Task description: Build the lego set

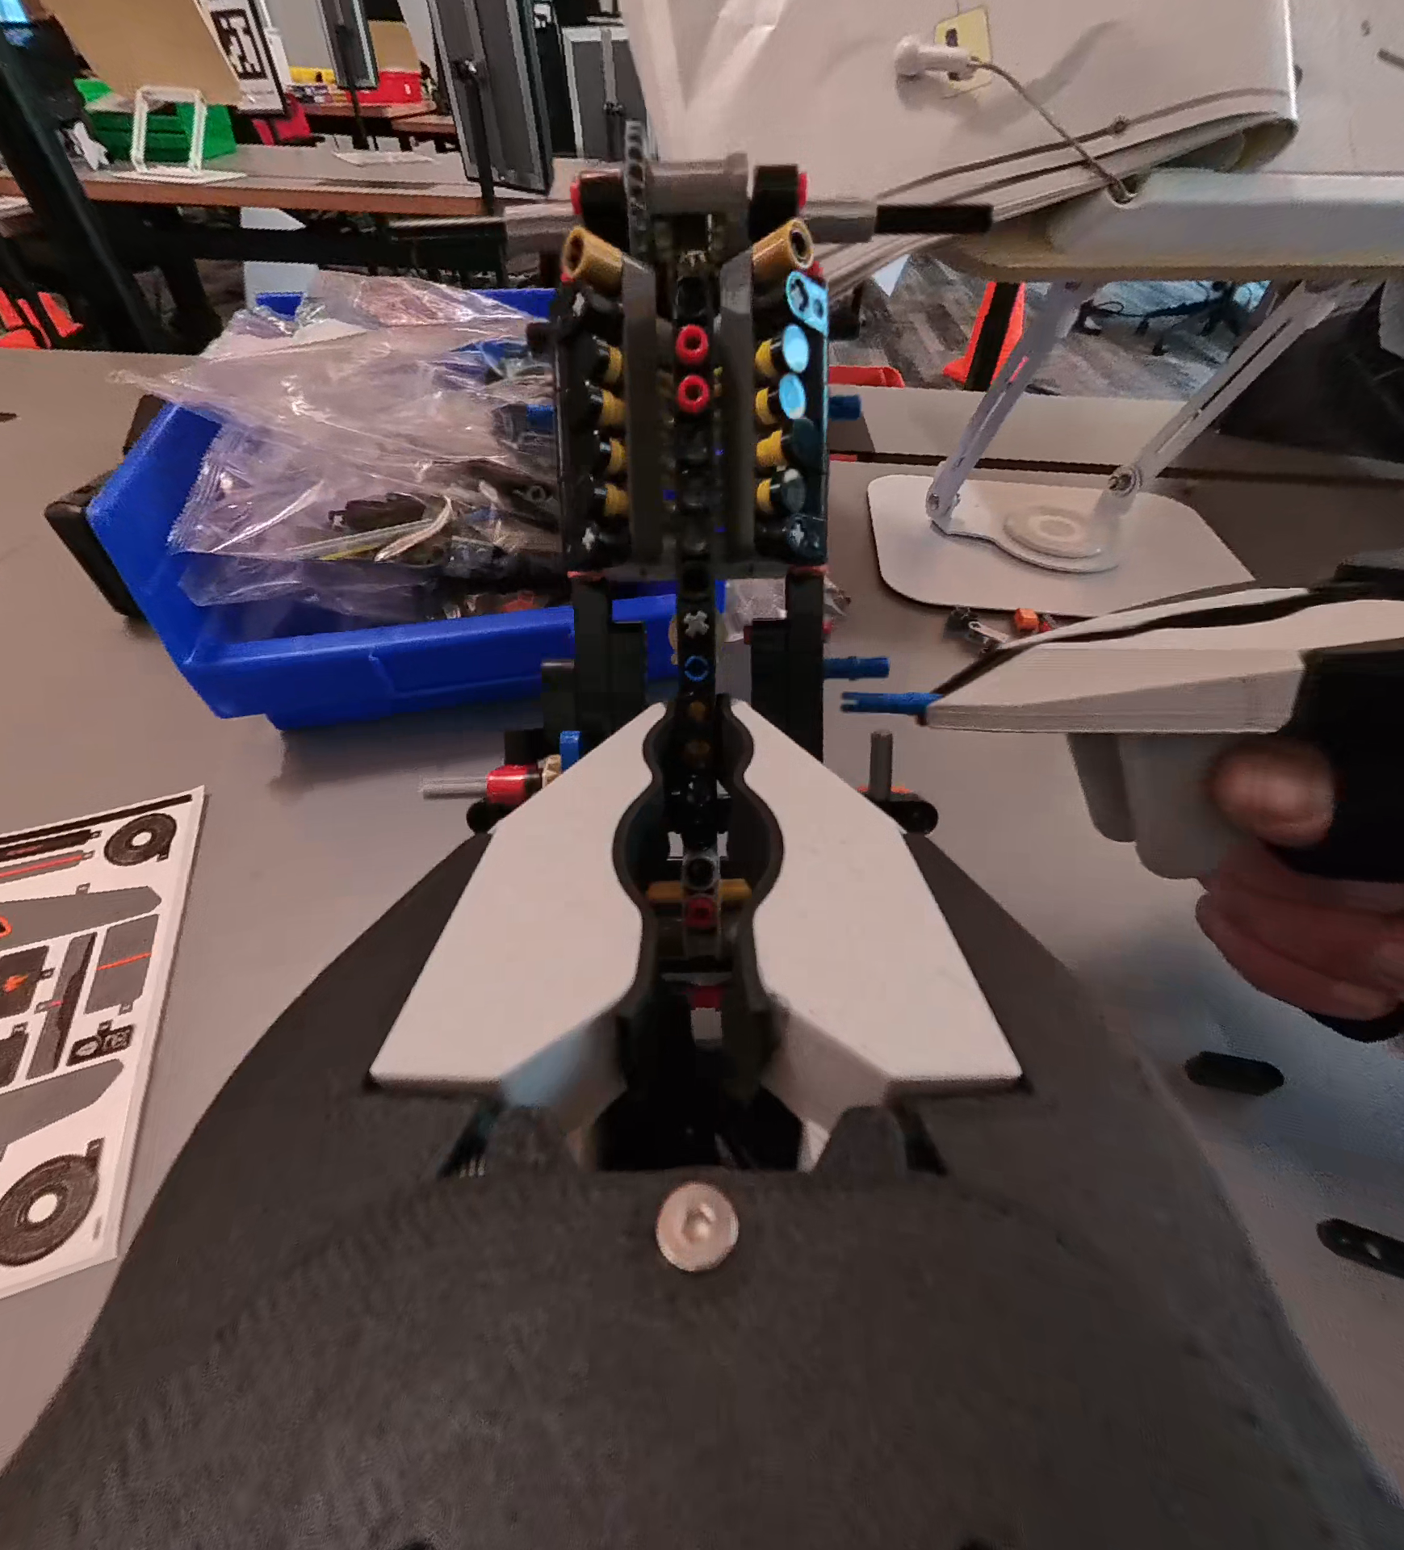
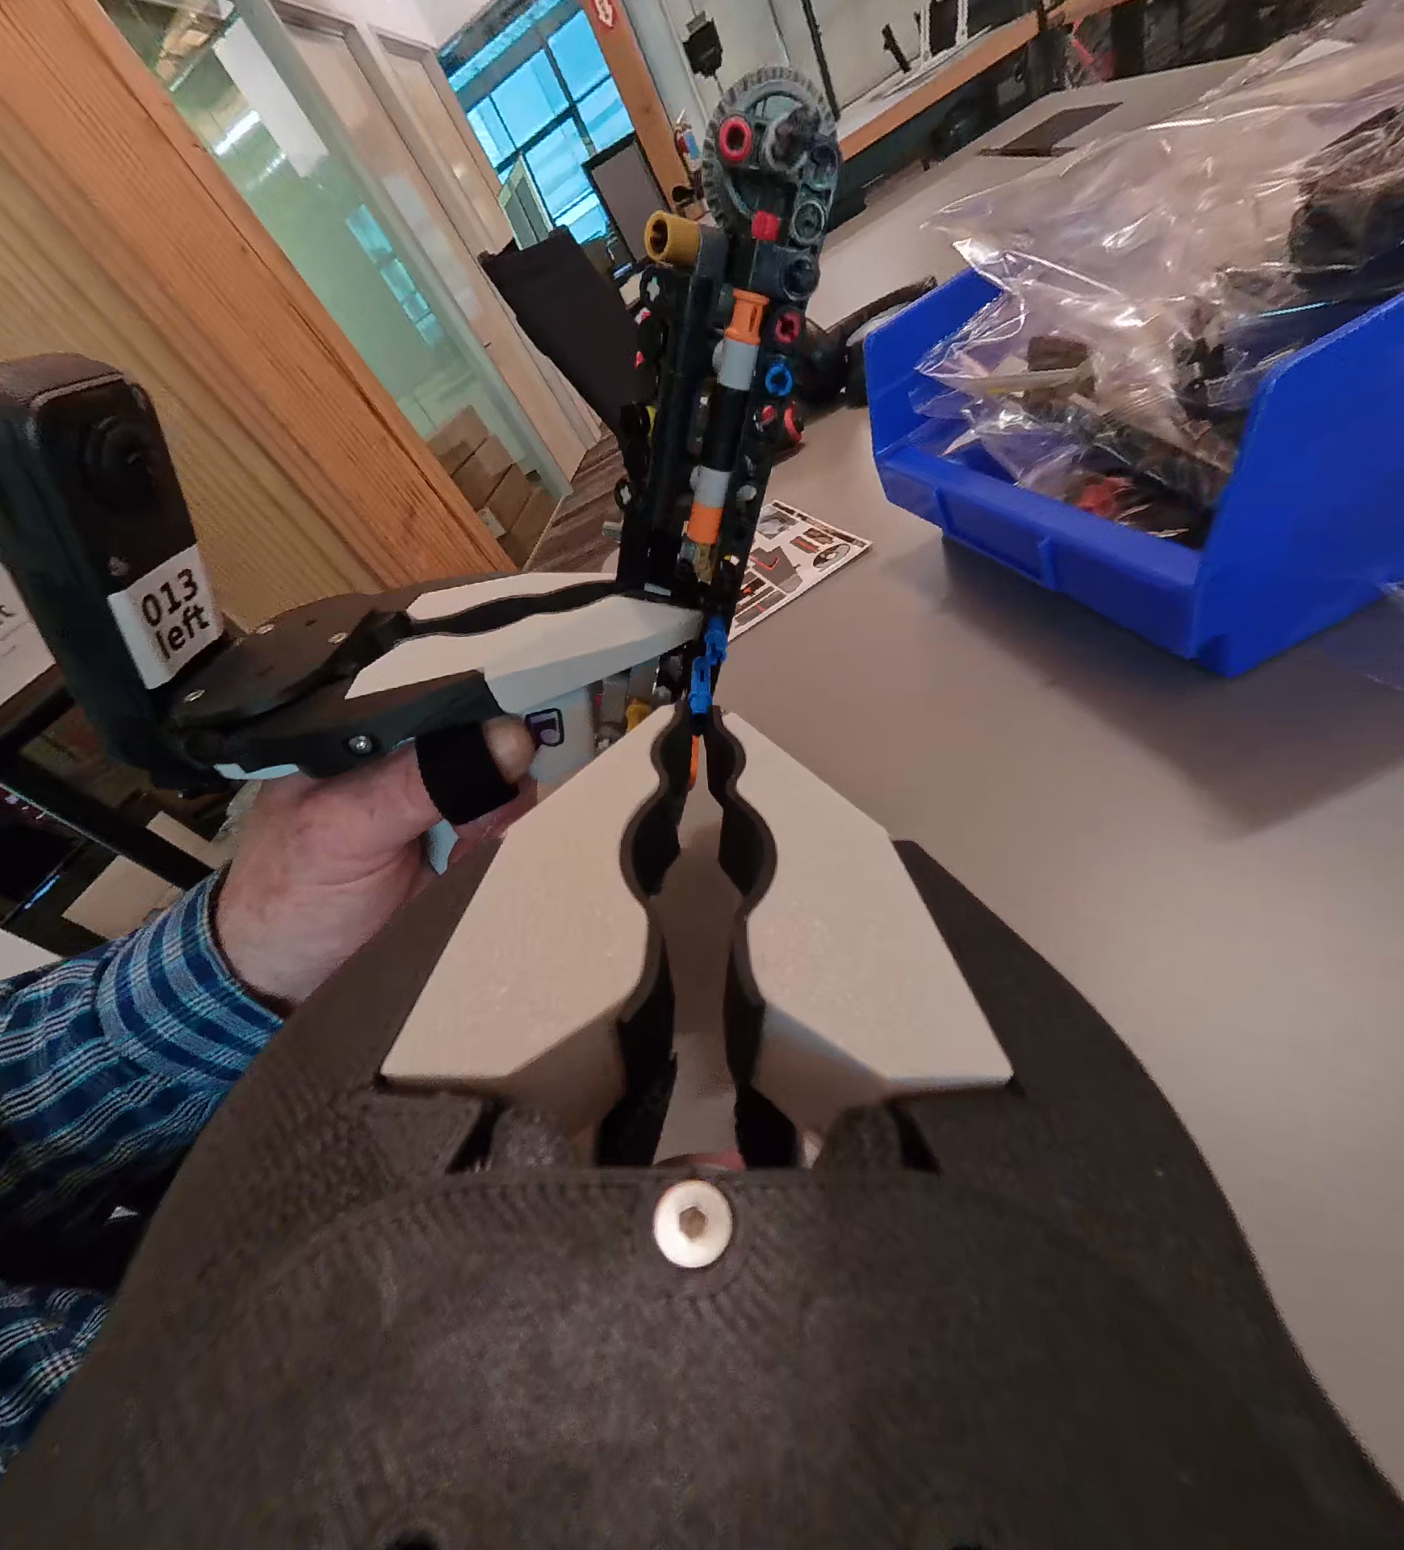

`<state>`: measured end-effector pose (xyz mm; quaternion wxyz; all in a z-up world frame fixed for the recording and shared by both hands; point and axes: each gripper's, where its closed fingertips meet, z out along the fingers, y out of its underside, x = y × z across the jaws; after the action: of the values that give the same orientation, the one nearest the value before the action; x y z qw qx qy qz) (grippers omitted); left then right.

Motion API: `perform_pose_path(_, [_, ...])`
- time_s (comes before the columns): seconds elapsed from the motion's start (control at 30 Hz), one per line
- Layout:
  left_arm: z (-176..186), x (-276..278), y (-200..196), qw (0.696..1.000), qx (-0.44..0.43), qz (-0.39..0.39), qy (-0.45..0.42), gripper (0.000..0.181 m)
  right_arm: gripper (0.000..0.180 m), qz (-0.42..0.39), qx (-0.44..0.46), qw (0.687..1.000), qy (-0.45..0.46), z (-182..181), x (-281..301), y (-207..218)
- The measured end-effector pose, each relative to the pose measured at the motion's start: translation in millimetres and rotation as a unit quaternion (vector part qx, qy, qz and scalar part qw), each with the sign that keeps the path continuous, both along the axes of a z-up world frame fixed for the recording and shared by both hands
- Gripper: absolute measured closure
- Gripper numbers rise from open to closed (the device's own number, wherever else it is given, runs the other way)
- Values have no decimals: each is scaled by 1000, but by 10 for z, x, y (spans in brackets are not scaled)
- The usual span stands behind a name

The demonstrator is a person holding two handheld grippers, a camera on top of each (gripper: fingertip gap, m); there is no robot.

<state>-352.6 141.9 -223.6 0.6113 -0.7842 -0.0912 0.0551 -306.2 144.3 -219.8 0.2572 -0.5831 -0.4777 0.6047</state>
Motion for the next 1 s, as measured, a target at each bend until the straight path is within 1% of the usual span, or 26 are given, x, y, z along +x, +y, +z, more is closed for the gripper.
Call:
perform_pose_path(0.33, [-41,38,28,1000,0,-3,-18,176,180,-11,5,1000,-10,-56,-19,33])
perform_pose_path(0.63, [-56,51,39,1000,-15,1,12,175,180,-21,67,997,-23,-75,-21,44])
perform_pose_path(1.0, [-49,75,37,1000,-19,-6,14,175,180,-6,89,996,-16,-104,-11,11])
